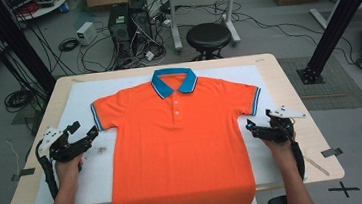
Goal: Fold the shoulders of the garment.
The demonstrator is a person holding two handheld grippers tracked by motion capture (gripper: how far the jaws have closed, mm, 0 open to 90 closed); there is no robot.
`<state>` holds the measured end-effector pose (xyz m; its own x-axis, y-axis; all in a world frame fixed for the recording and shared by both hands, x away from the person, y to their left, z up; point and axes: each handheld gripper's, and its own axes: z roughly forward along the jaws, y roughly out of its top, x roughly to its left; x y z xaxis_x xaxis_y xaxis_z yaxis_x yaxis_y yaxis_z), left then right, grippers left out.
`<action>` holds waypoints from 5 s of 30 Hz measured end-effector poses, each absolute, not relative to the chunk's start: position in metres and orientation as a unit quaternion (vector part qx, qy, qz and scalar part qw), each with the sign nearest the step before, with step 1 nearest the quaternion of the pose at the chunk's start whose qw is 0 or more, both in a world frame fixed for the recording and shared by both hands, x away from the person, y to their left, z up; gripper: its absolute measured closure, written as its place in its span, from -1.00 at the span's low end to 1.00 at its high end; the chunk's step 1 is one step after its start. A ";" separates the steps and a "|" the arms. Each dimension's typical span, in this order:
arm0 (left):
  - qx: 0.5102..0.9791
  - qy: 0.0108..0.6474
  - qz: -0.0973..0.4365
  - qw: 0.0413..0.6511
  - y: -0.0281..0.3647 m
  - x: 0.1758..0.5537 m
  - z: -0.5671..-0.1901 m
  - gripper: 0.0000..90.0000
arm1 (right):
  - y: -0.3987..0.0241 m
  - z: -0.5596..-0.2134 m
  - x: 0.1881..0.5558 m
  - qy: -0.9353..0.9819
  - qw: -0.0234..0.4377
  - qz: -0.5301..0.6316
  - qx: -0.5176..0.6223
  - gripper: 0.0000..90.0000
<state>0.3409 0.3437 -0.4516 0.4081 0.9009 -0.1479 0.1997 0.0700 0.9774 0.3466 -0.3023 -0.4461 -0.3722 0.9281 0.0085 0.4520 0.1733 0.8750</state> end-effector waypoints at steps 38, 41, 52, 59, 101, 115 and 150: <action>0.622 0.454 0.291 0.568 0.343 0.345 -0.451 -0.56 | -0.300 -0.443 0.438 0.671 0.245 0.311 0.627 -0.39; 0.625 0.454 0.291 0.564 0.342 0.345 -0.451 -0.56 | -0.297 -0.446 0.441 0.669 0.242 0.303 0.634 -0.19; 0.621 0.458 0.288 0.567 0.343 0.346 -0.451 -0.56 | -0.291 -0.444 0.446 0.669 0.224 0.299 0.642 0.57; 0.620 0.459 0.287 0.568 0.343 0.346 -0.451 -0.56 | -0.283 -0.434 0.444 0.687 0.238 0.303 0.616 0.88; 0.623 0.457 0.288 0.566 0.343 0.346 -0.451 -0.56 | -0.179 -0.430 0.466 0.748 0.205 0.291 0.561 0.57; 0.622 0.458 0.288 0.567 0.343 0.346 -0.451 -0.56 | -0.168 -0.424 0.461 0.775 0.151 0.400 0.465 0.91; 0.624 0.457 0.290 0.563 0.342 0.346 -0.451 -0.56 | -0.182 -0.416 0.449 0.748 0.205 0.401 0.487 0.26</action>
<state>0.3456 0.3422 -0.4509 0.4140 0.8974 -0.1528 0.2439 0.0523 0.9684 0.4491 -0.1818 -0.4158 -0.4405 0.8938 0.0839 0.5641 0.2029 0.8004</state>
